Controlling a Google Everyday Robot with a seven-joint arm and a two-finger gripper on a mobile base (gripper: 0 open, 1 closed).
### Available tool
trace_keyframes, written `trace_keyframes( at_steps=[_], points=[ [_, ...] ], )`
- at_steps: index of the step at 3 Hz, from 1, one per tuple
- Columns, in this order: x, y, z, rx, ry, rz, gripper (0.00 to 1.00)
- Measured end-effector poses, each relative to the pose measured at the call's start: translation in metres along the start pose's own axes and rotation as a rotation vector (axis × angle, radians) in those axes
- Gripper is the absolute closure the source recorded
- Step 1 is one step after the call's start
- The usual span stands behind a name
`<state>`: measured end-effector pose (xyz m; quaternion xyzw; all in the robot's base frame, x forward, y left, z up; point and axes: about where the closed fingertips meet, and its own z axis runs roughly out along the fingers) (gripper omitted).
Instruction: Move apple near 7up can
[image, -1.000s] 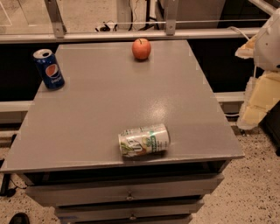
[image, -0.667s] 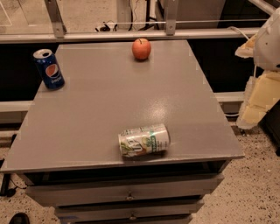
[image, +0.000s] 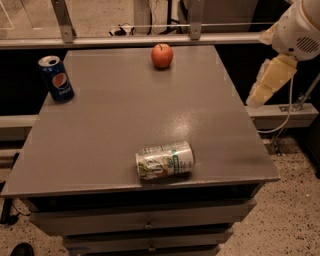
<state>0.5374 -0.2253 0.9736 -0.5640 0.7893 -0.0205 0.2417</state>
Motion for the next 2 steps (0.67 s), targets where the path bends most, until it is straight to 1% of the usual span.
trace_keyframes(
  at_steps=[1, 2],
  points=[
    [-0.013, -0.055, 0.026, 0.020, -0.114, 0.065, 0.00],
    [-0.031, -0.091, 0.060, 0.000, -0.258, 0.149, 0.00]
  ],
)
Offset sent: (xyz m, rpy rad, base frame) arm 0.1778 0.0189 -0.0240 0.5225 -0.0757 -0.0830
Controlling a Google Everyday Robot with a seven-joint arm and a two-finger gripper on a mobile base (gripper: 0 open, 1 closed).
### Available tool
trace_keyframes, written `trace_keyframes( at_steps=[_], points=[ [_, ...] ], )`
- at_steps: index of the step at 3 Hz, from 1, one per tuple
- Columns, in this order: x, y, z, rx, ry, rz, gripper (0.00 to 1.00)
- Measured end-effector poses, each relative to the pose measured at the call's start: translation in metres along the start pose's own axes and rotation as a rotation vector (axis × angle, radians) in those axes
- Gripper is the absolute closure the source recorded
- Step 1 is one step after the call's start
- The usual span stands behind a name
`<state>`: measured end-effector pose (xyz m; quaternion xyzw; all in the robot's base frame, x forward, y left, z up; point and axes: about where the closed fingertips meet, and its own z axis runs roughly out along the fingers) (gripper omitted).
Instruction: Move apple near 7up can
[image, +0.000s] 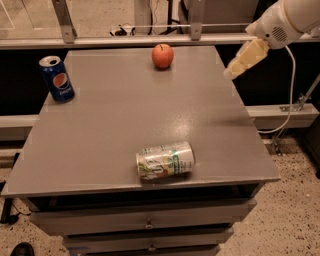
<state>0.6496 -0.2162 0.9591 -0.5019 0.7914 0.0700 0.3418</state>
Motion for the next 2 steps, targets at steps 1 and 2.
trace_keyframes(
  at_steps=[1, 2],
  points=[
    [-0.0340, 0.0014, 0.0438, -0.087, -0.162, 0.074, 0.00],
    [-0.0341, 0.0014, 0.0440, -0.087, -0.162, 0.074, 0.00]
  ],
)
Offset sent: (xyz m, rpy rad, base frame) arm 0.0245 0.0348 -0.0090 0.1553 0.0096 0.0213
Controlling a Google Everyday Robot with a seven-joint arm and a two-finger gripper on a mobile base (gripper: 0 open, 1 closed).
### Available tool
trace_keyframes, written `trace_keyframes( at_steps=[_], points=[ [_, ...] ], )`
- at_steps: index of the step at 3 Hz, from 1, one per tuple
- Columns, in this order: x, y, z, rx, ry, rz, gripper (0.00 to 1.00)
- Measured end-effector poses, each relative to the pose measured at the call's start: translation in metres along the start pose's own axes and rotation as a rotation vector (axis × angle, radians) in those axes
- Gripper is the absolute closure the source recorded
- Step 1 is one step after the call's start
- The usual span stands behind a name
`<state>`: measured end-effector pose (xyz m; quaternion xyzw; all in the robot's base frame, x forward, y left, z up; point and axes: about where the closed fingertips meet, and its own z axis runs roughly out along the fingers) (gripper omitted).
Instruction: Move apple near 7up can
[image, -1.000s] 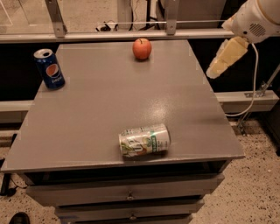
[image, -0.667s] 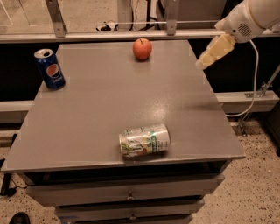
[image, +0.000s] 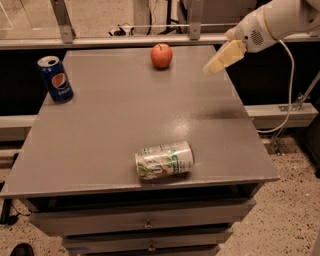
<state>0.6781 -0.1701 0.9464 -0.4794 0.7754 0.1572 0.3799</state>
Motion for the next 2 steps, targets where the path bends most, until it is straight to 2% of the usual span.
trace_keyframes(
  at_steps=[1, 2],
  points=[
    [-0.011, -0.001, 0.016, -0.004, -0.068, 0.006, 0.00],
    [-0.035, -0.008, 0.063, 0.008, -0.190, -0.012, 0.00]
  ],
)
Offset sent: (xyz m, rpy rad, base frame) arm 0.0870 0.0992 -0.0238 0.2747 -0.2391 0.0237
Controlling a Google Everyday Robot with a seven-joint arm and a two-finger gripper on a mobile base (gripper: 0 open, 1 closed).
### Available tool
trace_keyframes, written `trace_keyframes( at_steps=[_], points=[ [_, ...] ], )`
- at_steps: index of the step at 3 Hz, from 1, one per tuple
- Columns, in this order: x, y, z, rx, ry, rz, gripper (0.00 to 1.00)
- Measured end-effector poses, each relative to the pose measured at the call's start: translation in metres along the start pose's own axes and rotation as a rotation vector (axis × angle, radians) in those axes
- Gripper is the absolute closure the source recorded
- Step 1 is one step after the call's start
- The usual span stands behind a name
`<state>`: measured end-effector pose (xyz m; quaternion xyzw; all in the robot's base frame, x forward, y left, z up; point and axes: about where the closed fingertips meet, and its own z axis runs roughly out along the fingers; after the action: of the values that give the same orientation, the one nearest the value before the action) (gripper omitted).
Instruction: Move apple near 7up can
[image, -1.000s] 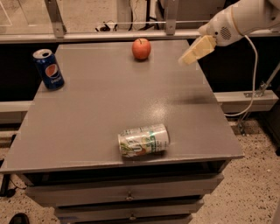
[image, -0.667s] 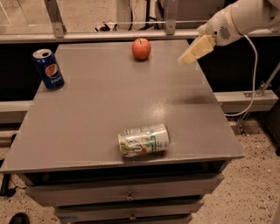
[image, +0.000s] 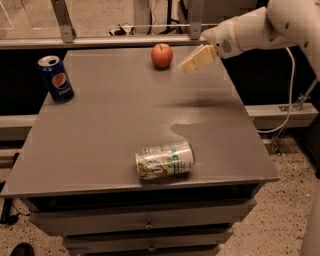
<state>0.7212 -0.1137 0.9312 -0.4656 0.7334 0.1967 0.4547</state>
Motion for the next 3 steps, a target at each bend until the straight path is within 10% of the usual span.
trace_keyframes(
  at_steps=[3],
  points=[
    [0.003, -0.044, 0.108, 0.070, -0.036, -0.059, 0.00]
  ],
)
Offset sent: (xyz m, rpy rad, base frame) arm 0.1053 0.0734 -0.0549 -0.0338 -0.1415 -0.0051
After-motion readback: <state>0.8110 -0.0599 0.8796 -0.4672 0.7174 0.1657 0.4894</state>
